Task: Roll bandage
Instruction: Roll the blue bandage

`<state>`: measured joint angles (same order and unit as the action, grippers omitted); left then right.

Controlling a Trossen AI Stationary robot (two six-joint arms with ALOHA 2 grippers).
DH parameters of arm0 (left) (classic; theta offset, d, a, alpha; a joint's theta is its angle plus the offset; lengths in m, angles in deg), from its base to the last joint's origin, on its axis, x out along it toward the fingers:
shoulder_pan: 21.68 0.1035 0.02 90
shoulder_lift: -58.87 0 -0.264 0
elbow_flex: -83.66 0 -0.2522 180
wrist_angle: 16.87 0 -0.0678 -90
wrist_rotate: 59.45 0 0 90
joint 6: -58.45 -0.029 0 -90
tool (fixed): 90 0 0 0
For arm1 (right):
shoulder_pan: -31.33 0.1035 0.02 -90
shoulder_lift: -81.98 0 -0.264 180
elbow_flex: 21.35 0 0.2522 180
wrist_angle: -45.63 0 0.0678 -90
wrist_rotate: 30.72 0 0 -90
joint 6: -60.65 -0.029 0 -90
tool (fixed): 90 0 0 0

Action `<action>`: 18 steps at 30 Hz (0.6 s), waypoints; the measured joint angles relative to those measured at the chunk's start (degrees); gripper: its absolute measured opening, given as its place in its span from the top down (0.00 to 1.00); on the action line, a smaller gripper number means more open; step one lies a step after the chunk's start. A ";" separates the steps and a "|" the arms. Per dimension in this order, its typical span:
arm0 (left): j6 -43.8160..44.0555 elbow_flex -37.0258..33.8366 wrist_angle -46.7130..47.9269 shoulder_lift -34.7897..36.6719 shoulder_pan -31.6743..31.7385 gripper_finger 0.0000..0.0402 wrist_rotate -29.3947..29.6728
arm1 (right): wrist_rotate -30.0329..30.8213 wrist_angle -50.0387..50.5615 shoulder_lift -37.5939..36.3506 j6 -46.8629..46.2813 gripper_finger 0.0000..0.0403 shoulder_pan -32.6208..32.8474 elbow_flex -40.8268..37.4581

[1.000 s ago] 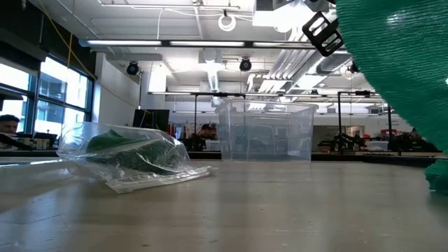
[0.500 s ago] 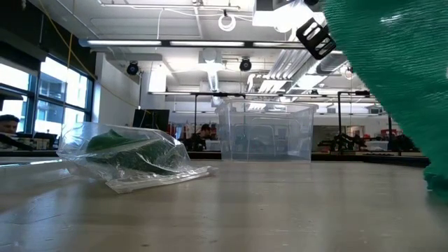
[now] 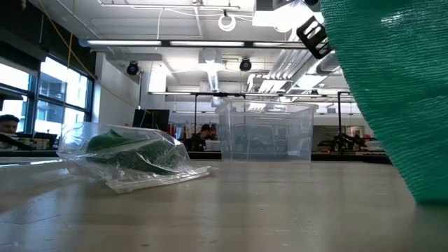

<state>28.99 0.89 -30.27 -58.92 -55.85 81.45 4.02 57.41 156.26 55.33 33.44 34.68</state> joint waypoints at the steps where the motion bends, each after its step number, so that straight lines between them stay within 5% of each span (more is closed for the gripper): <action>1: 1.14 0.03 0.72 0.02 0.61 0.71 -1.29 | 0.00 0.00 0.00 -0.13 0.97 0.00 0.00; 18: 11.70 0.01 2.79 -1.07 5.85 0.78 -4.89 | 1.31 0.89 0.02 -1.11 0.97 -0.04 -0.22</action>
<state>40.69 0.90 -27.48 -60.00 -49.99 76.56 5.33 58.31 156.28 54.22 33.40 34.46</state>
